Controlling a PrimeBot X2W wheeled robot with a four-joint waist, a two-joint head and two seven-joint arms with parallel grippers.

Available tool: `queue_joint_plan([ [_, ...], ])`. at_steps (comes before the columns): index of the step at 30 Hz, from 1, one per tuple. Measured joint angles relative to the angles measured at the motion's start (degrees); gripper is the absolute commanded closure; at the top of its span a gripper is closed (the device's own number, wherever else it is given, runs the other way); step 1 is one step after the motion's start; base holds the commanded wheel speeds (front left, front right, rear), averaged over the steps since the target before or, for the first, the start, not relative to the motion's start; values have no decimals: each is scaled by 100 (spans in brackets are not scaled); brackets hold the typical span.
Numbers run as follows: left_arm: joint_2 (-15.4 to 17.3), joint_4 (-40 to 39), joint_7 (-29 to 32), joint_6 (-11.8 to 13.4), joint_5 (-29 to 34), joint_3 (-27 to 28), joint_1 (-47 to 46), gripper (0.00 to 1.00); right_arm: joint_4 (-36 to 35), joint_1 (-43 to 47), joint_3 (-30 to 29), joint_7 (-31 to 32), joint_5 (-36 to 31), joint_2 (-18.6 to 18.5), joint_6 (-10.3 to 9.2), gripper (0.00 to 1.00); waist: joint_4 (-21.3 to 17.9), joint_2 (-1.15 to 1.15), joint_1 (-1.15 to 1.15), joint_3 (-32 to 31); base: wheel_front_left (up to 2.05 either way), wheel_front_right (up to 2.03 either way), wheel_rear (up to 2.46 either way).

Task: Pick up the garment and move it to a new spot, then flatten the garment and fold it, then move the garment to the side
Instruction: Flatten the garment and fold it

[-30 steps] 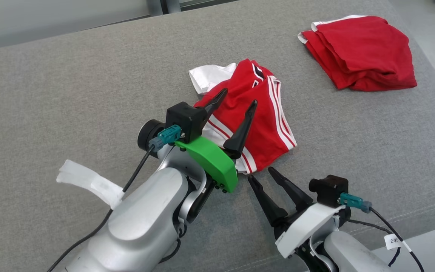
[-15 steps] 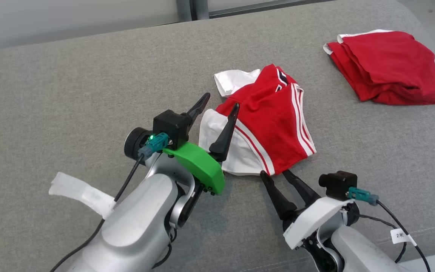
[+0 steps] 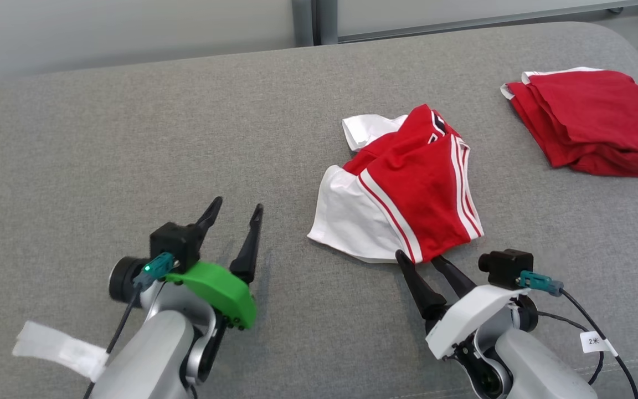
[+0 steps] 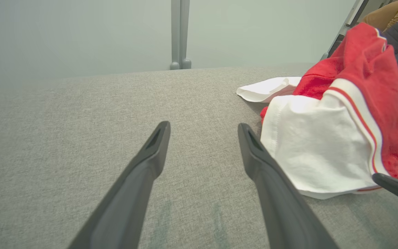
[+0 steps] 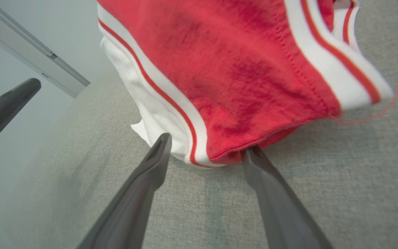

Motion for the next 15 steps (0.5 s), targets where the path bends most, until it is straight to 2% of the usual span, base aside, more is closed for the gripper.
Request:
queue_joint_plan([
  [2,73,34,-40,0,-2,227,213,0,20,-2,-37,-1,33,0,-1,0,49,0,0,-25,0,0,0],
  [3,98,41,-47,0,-4,323,298,0,33,-2,-76,-1,53,0,-7,4,74,0,0,-34,0,0,0],
  [7,125,52,-104,0,-29,760,612,0,148,-8,-163,-1,96,-21,-24,47,169,0,0,-75,0,0,0],
  [10,123,-16,-129,0,-45,969,811,0,218,-8,-220,-2,101,-63,-59,55,244,0,0,-90,0,0,0],
  [11,121,-51,-155,0,-36,1018,852,0,247,-8,-230,-2,101,-87,-59,67,270,0,0,-95,0,0,0],
  [12,120,-76,-156,0,-21,1076,885,0,274,-8,-234,-2,101,-110,-59,87,296,0,0,-100,0,0,0],
  [13,125,-94,-156,0,30,1117,909,0,296,-8,-241,-3,101,-134,-59,100,322,0,0,-105,0,0,0],
  [15,141,-190,-183,0,119,1176,966,0,312,-8,-259,-4,101,-175,-59,100,371,0,0,-120,0,0,0],
])
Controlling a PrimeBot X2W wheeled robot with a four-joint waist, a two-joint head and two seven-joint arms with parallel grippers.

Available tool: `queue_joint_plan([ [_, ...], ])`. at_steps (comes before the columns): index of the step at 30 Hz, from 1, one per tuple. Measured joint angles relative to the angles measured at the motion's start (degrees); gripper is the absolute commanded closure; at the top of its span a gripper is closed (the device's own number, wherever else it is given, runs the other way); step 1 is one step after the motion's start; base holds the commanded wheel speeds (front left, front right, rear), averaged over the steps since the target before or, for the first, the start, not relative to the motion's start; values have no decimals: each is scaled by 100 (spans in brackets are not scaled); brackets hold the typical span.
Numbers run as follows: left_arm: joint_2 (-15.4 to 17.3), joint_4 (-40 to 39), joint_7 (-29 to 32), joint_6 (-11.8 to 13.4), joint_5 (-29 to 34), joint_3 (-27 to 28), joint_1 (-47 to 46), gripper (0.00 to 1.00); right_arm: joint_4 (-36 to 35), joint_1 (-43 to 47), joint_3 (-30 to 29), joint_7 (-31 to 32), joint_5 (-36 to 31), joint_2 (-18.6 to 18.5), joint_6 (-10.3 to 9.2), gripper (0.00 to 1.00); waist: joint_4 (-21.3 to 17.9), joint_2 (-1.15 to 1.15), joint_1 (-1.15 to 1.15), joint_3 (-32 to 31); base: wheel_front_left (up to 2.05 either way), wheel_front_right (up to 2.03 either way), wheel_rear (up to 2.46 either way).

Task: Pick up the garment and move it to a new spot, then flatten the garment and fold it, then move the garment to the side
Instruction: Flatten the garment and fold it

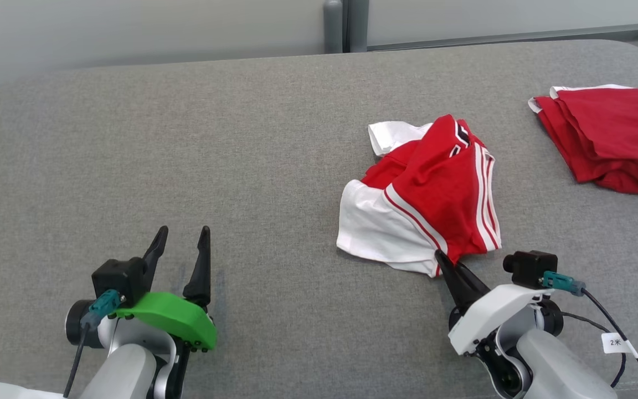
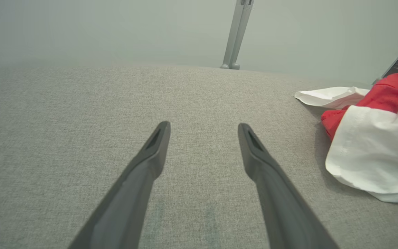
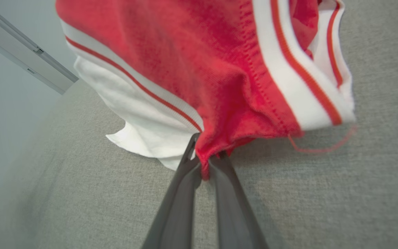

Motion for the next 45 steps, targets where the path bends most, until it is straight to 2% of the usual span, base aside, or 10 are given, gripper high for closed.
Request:
queue_joint_plan([
  [5,-3,-179,-20,0,86,220,236,0,-9,3,53,4,-4,-199,3,100,74,0,0,-95,0,0,0],
  [10,15,-316,-21,0,91,576,545,0,-271,38,-31,244,90,-687,8,100,59,0,0,-212,0,0,0],
  [13,20,-432,-22,0,93,721,697,0,-433,37,-192,489,170,-1148,9,100,-27,0,0,-237,0,0,0],
  [20,-80,-756,-22,0,143,726,905,0,-791,-10,-1015,923,401,-2483,-2,100,-325,0,0,-278,0,0,0],
  [23,-146,-824,-22,0,154,670,912,0,-958,-54,-1111,1096,414,-2706,1,100,-413,0,0,-287,0,0,0],
  [30,-296,-1078,-22,0,187,497,987,0,-2047,-450,-1018,1800,737,-2934,10,100,-697,0,0,-260,0,0,0],
  [34,-437,-1136,-22,-2,246,248,966,0,-2806,-739,-1015,2265,1101,-3115,26,100,-728,0,0,-177,0,0,0],
  [39,-559,-1126,-22,-10,246,112,887,0,-3879,-1251,-732,3192,1580,-3241,60,100,-528,0,0,-131,0,0,0],
  [42,-583,-1110,-22,-16,244,41,793,0,-4273,-1623,-613,3601,1829,-3215,60,100,-379,0,0,-121,0,0,0],
  [45,-621,-1063,-22,-53,242,1,767,0,-4555,-2030,-568,3894,2209,-2926,60,100,-211,0,0,-118,0,0,0],
])
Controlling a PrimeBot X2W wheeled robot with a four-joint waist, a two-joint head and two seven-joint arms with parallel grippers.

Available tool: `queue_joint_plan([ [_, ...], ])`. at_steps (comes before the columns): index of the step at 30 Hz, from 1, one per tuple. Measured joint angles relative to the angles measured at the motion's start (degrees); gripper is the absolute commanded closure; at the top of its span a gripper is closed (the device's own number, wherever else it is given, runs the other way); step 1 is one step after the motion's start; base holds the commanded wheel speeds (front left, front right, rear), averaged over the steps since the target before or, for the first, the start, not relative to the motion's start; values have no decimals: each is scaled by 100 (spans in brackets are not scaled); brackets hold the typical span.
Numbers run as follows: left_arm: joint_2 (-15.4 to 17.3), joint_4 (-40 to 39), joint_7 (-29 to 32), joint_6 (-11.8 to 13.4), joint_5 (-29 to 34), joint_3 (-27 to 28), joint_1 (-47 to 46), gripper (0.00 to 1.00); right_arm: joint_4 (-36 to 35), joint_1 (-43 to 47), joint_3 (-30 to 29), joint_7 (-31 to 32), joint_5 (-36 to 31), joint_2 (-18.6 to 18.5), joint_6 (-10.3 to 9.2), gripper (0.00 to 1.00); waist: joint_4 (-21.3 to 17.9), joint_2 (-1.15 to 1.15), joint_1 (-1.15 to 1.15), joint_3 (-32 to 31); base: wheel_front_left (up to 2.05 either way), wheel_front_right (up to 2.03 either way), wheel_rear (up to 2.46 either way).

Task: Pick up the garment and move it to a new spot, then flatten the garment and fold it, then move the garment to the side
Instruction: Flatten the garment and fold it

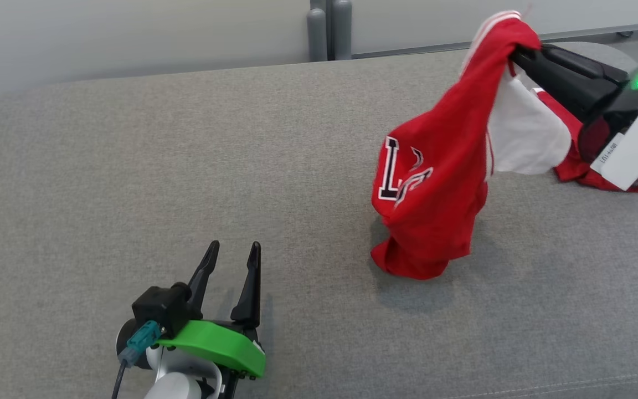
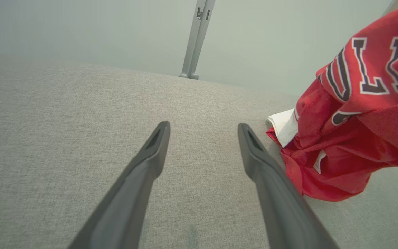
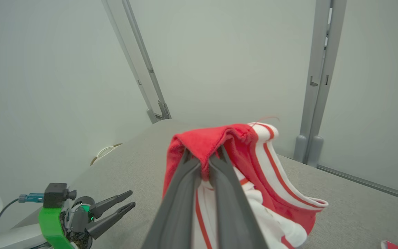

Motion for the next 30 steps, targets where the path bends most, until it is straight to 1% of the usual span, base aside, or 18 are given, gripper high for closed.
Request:
queue_joint_plan([
  [2,-21,47,0,0,-12,-3,-18,0,-74,-286,51,192,235,264,-13,100,119,0,0,-2,0,0,0],
  [3,-27,69,0,0,-16,-5,-26,0,-73,-418,74,279,290,359,-74,100,177,0,0,-4,0,0,0],
  [5,-45,88,0,0,-18,-8,-43,0,-27,-678,67,399,403,539,-263,100,295,0,0,-11,0,0,0],
  [7,-49,112,0,0,-18,-15,-47,0,97,-966,-25,414,560,801,-474,100,409,0,0,-19,0,0,0],
  [9,-55,126,0,0,-18,-18,-48,0,247,-1215,-200,414,688,1042,-725,100,519,0,0,-33,0,0,0],
  [12,-63,141,0,0,-18,16,-49,0,544,-1399,-488,378,826,1147,-1028,100,675,0,0,-61,0,0,0],
  [15,-68,172,0,0,-20,75,-47,0,960,-1376,-728,255,813,1104,-1272,100,809,0,0,-111,0,0,0],
  [16,-71,176,0,0,-25,120,-43,0,1096,-1348,-769,229,769,1058,-1325,100,841,0,0,-139,0,0,0],
  [18,-70,176,0,0,-25,208,-35,0,1308,-1200,-767,230,609,894,-1325,100,877,0,0,-205,0,0,0],
  [21,-71,165,0,1,-25,259,4,0,1613,-651,-692,309,453,581,-1369,100,885,0,0,-291,0,0,0],
  [24,-71,123,0,2,-25,363,116,0,1838,-29,-650,370,436,432,-1373,100,822,0,0,-315,0,0,0],
  [27,-71,120,0,3,-25,348,150,0,2007,322,-815,250,363,381,-1417,100,716,0,0,-304,0,0,0],
  [30,-71,121,0,2,-25,232,176,0,2193,531,-1122,12,189,198,-1422,100,589,0,0,-280,0,0,0],
])
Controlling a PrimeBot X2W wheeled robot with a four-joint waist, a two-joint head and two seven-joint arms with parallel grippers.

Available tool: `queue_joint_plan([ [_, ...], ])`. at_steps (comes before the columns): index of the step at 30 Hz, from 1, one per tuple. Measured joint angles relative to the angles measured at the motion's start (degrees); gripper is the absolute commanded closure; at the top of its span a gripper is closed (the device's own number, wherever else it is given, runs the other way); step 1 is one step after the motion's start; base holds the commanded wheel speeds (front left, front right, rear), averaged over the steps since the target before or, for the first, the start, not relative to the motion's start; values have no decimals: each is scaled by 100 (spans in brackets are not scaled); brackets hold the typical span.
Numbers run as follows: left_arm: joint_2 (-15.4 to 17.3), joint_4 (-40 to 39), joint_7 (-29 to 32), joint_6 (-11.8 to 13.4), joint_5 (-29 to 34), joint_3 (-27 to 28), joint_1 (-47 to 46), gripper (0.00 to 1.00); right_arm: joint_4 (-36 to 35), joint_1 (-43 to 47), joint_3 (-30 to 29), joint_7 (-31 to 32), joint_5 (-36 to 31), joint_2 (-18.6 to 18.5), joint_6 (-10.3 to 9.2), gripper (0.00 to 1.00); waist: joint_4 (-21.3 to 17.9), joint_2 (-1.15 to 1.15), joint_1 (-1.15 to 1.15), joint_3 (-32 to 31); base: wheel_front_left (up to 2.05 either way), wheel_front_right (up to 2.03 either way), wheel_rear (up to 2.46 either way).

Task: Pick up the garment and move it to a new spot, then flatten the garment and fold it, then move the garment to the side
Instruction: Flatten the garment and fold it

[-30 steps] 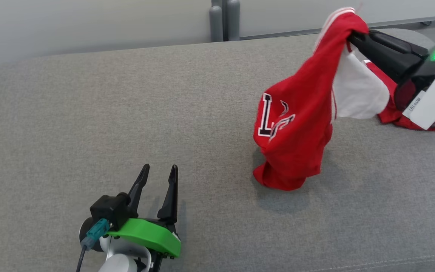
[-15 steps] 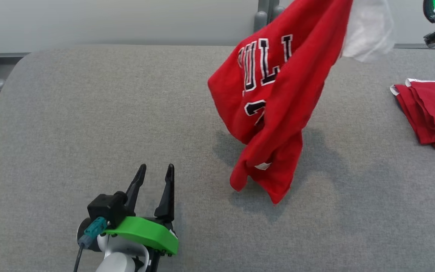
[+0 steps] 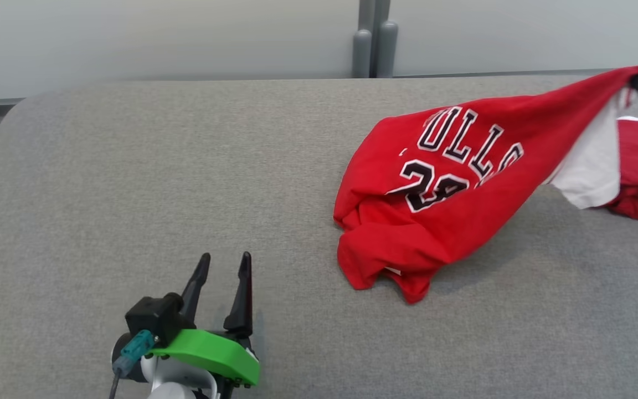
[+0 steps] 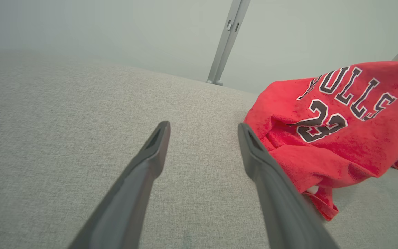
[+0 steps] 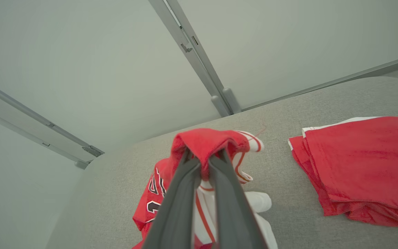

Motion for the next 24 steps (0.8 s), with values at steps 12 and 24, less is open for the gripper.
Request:
queue_joint_plan([
  [12,-4,45,787,-514,-279,-775,-2,0,756,1154,-899,-591,78,18,-8,100,-584,0,0,215,0,0,0],
  [24,41,266,1239,-1057,-16,-1269,-794,0,1311,1981,-1215,-634,49,69,-7,100,-1095,0,0,567,0,0,0],
])
